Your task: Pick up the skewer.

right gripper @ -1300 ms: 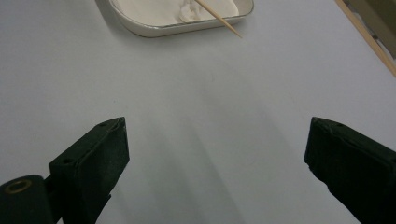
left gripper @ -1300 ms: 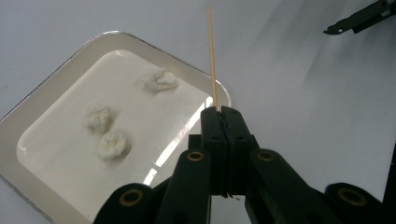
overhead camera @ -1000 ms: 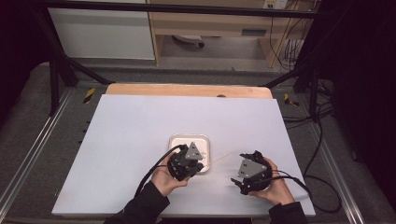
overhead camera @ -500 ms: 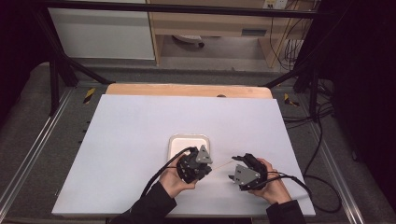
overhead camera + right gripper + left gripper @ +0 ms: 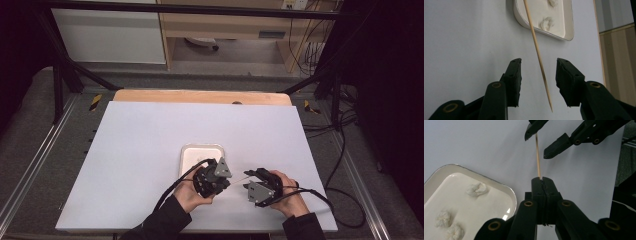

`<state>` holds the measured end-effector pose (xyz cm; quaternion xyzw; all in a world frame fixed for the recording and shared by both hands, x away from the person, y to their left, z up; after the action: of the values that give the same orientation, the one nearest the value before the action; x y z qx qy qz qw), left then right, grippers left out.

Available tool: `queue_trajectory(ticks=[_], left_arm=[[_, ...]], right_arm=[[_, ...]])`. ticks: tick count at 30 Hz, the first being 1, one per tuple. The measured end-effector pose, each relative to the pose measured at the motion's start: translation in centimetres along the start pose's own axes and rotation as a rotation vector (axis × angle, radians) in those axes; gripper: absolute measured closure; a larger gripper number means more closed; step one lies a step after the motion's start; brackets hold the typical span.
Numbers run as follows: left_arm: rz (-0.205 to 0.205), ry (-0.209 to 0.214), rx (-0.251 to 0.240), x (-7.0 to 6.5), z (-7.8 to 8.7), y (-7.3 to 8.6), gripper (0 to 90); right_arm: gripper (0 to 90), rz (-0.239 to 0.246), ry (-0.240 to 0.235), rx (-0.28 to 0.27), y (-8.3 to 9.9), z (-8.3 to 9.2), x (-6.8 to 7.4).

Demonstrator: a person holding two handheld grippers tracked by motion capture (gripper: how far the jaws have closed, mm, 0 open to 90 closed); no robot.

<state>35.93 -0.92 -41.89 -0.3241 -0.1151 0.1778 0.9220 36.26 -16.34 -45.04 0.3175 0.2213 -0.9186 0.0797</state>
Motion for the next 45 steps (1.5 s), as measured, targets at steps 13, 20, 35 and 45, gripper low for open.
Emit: queue_trajectory(ticks=[13, 20, 35, 45], left_arm=[[-0.023, 0.022, 0.005, -0.5, -0.3, -0.4, 88.9], [-0.020, 0.027, 0.004, -0.4, -0.1, -0.3, 88.8], [-0.005, 0.042, 0.013, 0.0, -0.1, 0.0, 88.6], [-0.010, 0.019, 0.112, 1.2, 0.1, 0.9, 57.2]], right_arm=[[74.8, 0.091, -0.018, 0.004, -0.1, -0.2, 0.4], [81.6, 0.116, -0.025, 0.009, -0.1, -0.2, 0.6], [88.8, 0.171, -0.012, 0.031, -0.2, -0.1, 0.6], [89.0, 0.199, 0.014, 0.070, -0.2, 0.3, 0.2]])
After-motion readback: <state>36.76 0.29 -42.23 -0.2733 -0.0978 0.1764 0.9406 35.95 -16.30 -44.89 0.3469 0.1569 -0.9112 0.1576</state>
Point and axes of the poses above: each handheld gripper's, and its own axes: z roughly backward along the jaws, y roughly out of its underside, x roughly to its left, the point moved 5 cm from there along -z, roughly forward along the jaws, and after that the axes turned 4 degrees about -y, right-handed, at the moved point
